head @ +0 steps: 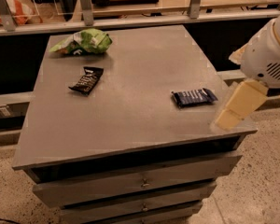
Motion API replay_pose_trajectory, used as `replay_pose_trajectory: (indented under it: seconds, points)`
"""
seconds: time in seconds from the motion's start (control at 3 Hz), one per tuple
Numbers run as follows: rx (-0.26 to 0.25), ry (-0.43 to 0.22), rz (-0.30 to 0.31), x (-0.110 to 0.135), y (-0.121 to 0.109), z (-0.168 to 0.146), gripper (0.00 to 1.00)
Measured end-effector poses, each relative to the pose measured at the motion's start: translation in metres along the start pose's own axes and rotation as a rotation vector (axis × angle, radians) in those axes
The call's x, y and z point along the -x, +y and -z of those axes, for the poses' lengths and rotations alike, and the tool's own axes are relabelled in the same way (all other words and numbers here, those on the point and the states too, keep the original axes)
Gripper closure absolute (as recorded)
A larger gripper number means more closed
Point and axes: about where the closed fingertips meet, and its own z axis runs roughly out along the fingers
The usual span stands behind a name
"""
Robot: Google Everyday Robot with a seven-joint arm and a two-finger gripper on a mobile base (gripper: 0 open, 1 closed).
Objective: Pick rxbar chocolate
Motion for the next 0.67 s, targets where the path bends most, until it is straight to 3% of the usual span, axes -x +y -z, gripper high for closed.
replay_pose_trajectory:
  seconds: [0.33, 0.67]
  points:
    - [0.022, -0.155, -0.055, 0.016, 0.014, -0.025, 0.0]
    - [0.004, -0.317, 0.004, 0.047, 0.025, -0.048, 0.0]
